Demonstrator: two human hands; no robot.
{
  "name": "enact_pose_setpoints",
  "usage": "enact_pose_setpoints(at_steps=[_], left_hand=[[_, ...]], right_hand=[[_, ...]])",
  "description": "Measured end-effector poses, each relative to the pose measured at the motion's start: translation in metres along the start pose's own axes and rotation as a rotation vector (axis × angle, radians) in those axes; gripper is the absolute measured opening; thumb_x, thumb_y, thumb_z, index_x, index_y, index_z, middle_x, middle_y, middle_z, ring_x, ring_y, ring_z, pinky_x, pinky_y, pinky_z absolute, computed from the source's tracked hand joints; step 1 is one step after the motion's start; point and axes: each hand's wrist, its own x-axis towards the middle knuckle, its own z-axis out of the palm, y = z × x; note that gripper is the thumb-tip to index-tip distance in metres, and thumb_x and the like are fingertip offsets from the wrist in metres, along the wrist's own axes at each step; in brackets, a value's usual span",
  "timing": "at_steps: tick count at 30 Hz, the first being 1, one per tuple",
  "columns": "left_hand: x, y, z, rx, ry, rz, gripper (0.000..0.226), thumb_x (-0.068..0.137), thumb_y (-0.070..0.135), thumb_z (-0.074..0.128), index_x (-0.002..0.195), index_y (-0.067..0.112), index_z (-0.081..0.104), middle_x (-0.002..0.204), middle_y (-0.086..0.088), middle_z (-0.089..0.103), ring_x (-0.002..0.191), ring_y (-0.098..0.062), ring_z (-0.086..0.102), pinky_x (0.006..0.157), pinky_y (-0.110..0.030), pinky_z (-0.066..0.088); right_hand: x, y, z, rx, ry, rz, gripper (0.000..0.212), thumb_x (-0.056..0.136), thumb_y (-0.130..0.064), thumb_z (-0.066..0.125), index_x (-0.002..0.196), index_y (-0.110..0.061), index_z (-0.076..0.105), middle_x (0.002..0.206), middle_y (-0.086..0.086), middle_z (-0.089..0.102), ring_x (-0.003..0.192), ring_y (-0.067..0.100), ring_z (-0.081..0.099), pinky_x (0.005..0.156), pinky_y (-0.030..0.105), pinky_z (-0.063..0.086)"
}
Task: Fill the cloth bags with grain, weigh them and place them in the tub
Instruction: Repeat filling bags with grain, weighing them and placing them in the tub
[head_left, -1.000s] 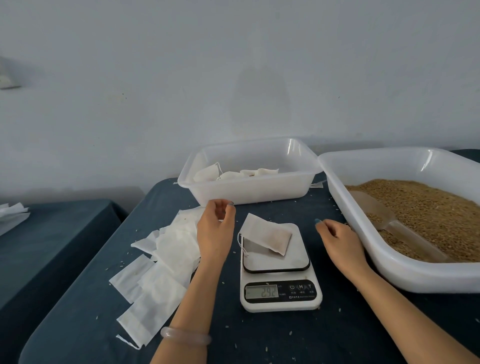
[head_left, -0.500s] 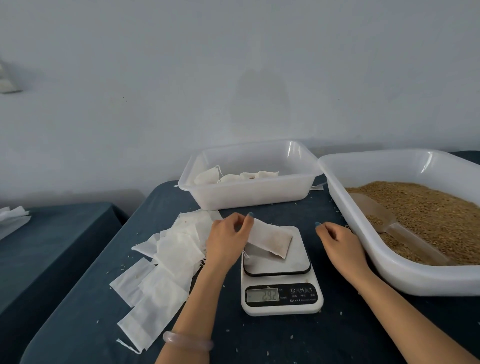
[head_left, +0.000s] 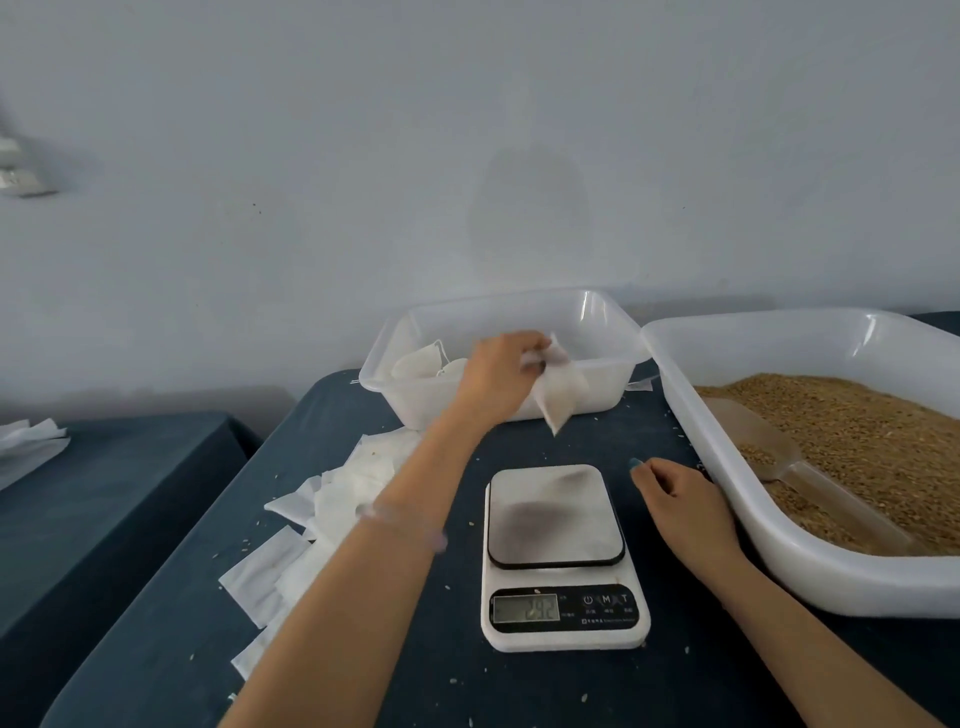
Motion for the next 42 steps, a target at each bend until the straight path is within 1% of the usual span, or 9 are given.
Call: enact_pose_setpoints(at_steps=[5,8,13,24,29,33,35,38,42], left_hand=[[0.068,0.026,-0.003,0.106,0.065,0.121,0.052,0.087,-0.012,0.041,0.127,0.011,0.065,0.124,-0.008,0.065,0.115,-0.027,0.058,0.093,-0.031,0.047],[0.079,0.027,0.020,0.352,-0.127,0.243,0.061,0.087,-0.016,0.041,0.140,0.013,0.052,0.145,-0.006,0.049,0.134,-0.025,0.043,0.109,-0.034,0.037],[0.059,0.010,0.065,0.571,-0.472,0.195,0.049,0.094,0.002,0.043,0.143,0.006,0.040,0.142,-0.011,0.044,0.128,-0.032,0.047,0.104,-0.046,0.041],[0.013,-0.024,0.047,0.400,-0.137,0.322,0.066,0.084,0.002,0.053,0.147,0.013,0.039,0.153,-0.005,0.039,0.139,-0.023,0.037,0.116,-0.031,0.023],[-0.010,-0.060,-0.012,0.228,-0.006,0.146,0.032,0.088,0.003,0.052,0.113,0.019,0.064,0.115,0.005,0.063,0.101,-0.017,0.060,0.088,-0.037,0.049],[-0.023,-0.099,-0.080,0.400,-0.649,-0.285,0.014,0.091,0.020,0.066,0.105,0.021,0.066,0.098,0.006,0.070,0.088,-0.011,0.064,0.071,-0.023,0.053],[-0.034,-0.111,-0.104,0.551,-0.883,-0.452,0.030,0.087,0.032,0.074,0.114,0.026,0.065,0.100,0.009,0.072,0.085,-0.003,0.068,0.063,-0.018,0.053],[-0.052,-0.122,-0.119,0.757,-0.855,-0.445,0.057,0.077,0.046,0.079,0.126,0.025,0.060,0.110,0.010,0.068,0.085,-0.006,0.062,0.061,-0.018,0.048],[-0.078,-0.138,-0.108,0.733,-0.834,-0.544,0.077,0.071,0.065,0.076,0.133,0.025,0.051,0.120,0.008,0.065,0.101,-0.013,0.064,0.086,-0.027,0.051]], right_hand=[[0.001,0.002,0.001,-0.013,-0.005,-0.010,0.044,0.098,-0.037,0.051,0.060,-0.016,0.044,0.048,-0.005,0.037,0.043,0.006,0.036,0.049,0.026,0.029],[0.001,0.002,0.001,-0.022,-0.006,-0.020,0.043,0.098,-0.037,0.051,0.061,-0.017,0.045,0.049,-0.005,0.038,0.042,0.006,0.036,0.048,0.025,0.029],[0.002,0.001,0.001,-0.024,-0.015,-0.013,0.043,0.099,-0.035,0.051,0.060,-0.018,0.041,0.049,-0.006,0.035,0.042,0.006,0.036,0.050,0.024,0.028],[0.000,0.001,-0.001,0.017,-0.021,0.002,0.043,0.098,-0.034,0.052,0.060,-0.015,0.042,0.048,-0.005,0.037,0.045,0.007,0.035,0.052,0.030,0.032],[0.000,0.002,-0.002,0.002,-0.024,-0.009,0.044,0.098,-0.035,0.052,0.060,-0.016,0.042,0.049,-0.005,0.039,0.045,0.006,0.036,0.051,0.029,0.031],[0.000,0.002,-0.001,0.008,-0.017,-0.005,0.044,0.098,-0.037,0.053,0.059,-0.017,0.043,0.046,-0.006,0.039,0.042,0.005,0.036,0.051,0.028,0.031],[0.000,0.002,-0.001,0.005,-0.021,-0.001,0.045,0.098,-0.038,0.052,0.059,-0.018,0.042,0.046,-0.007,0.039,0.042,0.005,0.037,0.051,0.028,0.031],[0.000,0.001,-0.001,0.005,-0.024,-0.002,0.045,0.098,-0.037,0.052,0.059,-0.018,0.041,0.046,-0.007,0.039,0.042,0.005,0.037,0.051,0.028,0.031],[-0.002,0.001,-0.002,-0.006,-0.023,-0.021,0.045,0.099,-0.036,0.051,0.059,-0.016,0.041,0.050,-0.004,0.038,0.047,0.010,0.038,0.052,0.030,0.030]])
